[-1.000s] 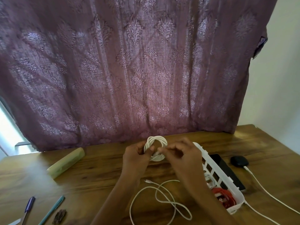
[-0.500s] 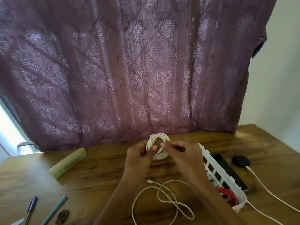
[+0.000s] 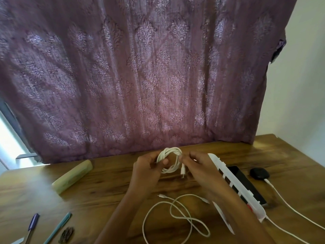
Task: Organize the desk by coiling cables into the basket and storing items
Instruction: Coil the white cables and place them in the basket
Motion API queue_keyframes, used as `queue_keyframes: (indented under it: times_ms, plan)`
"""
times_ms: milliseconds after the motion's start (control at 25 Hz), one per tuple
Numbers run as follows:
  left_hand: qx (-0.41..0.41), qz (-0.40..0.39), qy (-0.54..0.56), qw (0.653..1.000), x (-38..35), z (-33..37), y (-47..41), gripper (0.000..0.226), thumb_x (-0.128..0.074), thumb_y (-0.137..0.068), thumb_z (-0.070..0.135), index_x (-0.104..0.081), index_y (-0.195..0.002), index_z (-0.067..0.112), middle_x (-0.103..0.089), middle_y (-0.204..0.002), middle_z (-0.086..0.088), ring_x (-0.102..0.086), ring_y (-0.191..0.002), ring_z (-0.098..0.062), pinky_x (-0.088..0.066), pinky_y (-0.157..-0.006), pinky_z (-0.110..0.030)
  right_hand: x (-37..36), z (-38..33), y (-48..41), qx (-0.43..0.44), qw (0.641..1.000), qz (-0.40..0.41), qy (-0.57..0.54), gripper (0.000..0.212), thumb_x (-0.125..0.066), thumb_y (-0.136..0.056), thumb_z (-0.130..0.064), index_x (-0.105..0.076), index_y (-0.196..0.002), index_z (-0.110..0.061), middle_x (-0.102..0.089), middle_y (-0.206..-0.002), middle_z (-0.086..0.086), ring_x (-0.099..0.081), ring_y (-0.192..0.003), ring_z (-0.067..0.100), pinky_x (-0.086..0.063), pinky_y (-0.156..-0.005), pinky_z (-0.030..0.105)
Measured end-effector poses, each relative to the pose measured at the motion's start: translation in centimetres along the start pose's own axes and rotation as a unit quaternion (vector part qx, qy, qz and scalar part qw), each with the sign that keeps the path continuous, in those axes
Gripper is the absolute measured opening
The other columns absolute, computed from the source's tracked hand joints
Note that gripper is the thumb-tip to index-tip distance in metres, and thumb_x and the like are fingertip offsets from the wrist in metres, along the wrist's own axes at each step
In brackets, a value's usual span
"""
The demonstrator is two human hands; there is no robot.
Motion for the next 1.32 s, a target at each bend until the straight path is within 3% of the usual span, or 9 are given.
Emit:
queue_keyframes:
  times_ms: [80,160,320,440,520,720,1000,1200,1320]
  plan:
    - [0.061,-0.013,0.097,0.993,-0.2,-0.9,0.2,0.02,-0.056,-0.089,0.005,-0.07,-0.1,0.015,-0.075,-0.087,-0.001,-0.071,-0.084,-0.01,-0.055,-0.073,-0.024,0.4,-0.7,-0.2,0.064,0.996,0.01,0.06,0.013,-0.063,-0.086,-0.025,-0.068,-0.075,-0.02,-0.066,-0.066,-0.007,-0.06,-0.064,0.007,-0.049,-0.064,0.022]
    - [0.086,-0.014,0.135,0.987,-0.3,-1.3,0.4,0.019,-0.054,-0.09,0.005,-0.069,-0.096,0.014,-0.075,-0.085,-0.002,-0.071,-0.081,-0.011,-0.055,-0.069,-0.023,0.7,-1.4,0.0,0.131,0.977,0.055,0.156,0.007,-0.065,-0.085,-0.024,-0.066,-0.078,-0.021,-0.064,-0.069,-0.012,-0.06,-0.069,0.003,-0.046,-0.063,0.013]
    - [0.114,-0.026,0.221,0.968,-0.8,-1.4,0.5,0.018,-0.051,-0.091,0.006,-0.069,-0.096,0.007,-0.075,-0.09,-0.008,-0.071,-0.087,-0.02,-0.057,-0.078,-0.033,0.9,-2.1,1.4,0.245,0.93,0.169,0.216,0.003,-0.07,-0.08,-0.018,-0.068,-0.08,-0.016,-0.062,-0.075,-0.014,-0.057,-0.07,0.001,-0.041,-0.066,0.004]
    - [0.129,-0.033,0.293,0.947,-1.2,-1.4,0.6,0.019,-0.05,-0.091,0.006,-0.068,-0.093,0.005,-0.074,-0.088,-0.01,-0.071,-0.084,-0.019,-0.058,-0.075,-0.03,1.7,-0.2,1.7,0.161,0.959,0.233,0.031,0.009,-0.075,-0.074,-0.02,-0.066,-0.072,-0.017,-0.066,-0.068,-0.009,-0.06,-0.068,0.001,-0.045,-0.061,0.01]
    - [0.133,-0.038,0.318,0.938,-1.5,-1.5,0.7,0.019,-0.05,-0.09,0.006,-0.068,-0.093,0.003,-0.074,-0.089,-0.011,-0.071,-0.083,-0.018,-0.059,-0.072,-0.027,1.6,1.0,1.5,0.101,0.965,0.24,-0.025,0.01,-0.075,-0.074,-0.023,-0.067,-0.071,-0.018,-0.067,-0.063,-0.005,-0.06,-0.06,0.002,-0.046,-0.056,0.013]
    - [0.147,-0.033,0.34,0.928,-2.1,-2.5,0.3,0.02,-0.05,-0.09,0.007,-0.066,-0.099,0.001,-0.073,-0.096,-0.013,-0.071,-0.088,-0.019,-0.057,-0.077,-0.026,1.4,2.3,1.4,0.039,0.978,0.198,-0.057,0.004,-0.069,-0.082,-0.015,-0.07,-0.082,-0.018,-0.069,-0.066,-0.003,-0.064,-0.058,0.004,-0.049,-0.058,0.013]
    - [0.168,-0.109,0.329,0.923,-5.5,-4.4,0.2,0.02,-0.047,-0.093,0.007,-0.062,-0.105,0.004,-0.073,-0.098,-0.008,-0.07,-0.092,-0.019,-0.058,-0.077,-0.029,3.7,3.8,1.4,-0.049,0.996,0.069,-0.043,0.029,-0.065,-0.084,-0.009,-0.064,-0.113,-0.014,-0.061,-0.073,0.004,-0.057,-0.057,0.002,-0.048,-0.057,0.016]
    - [0.207,-0.145,0.267,0.93,-10.3,-6.2,-0.1,0.019,-0.051,-0.092,0.01,-0.056,-0.11,0.005,-0.071,-0.104,-0.009,-0.069,-0.094,-0.017,-0.056,-0.083,-0.032,7.5,6.0,1.4,-0.092,0.995,0.027,0.004,0.022,-0.065,-0.084,-0.01,-0.07,-0.105,-0.012,-0.068,-0.079,0.004,-0.055,-0.059,0.003,-0.045,-0.054,0.016]
    - [0.204,-0.152,0.202,0.946,-13.3,-6.9,-0.7,0.021,-0.054,-0.091,0.017,-0.056,-0.111,0.012,-0.069,-0.107,-0.001,-0.067,-0.096,-0.013,-0.055,-0.08,-0.025,10.7,7.6,0.4,-0.118,0.991,0.06,0.023,0.017,-0.066,-0.084,-0.015,-0.073,-0.099,-0.012,-0.071,-0.084,0.005,-0.059,-0.058,0.003,-0.042,-0.05,0.015]
Point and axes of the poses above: each hand's wrist, its own y-axis away from the middle knuckle, its own x-axis out of the back of the hand, z = x × y, the point moved 7 cm from there along -y, towards the middle knuckle
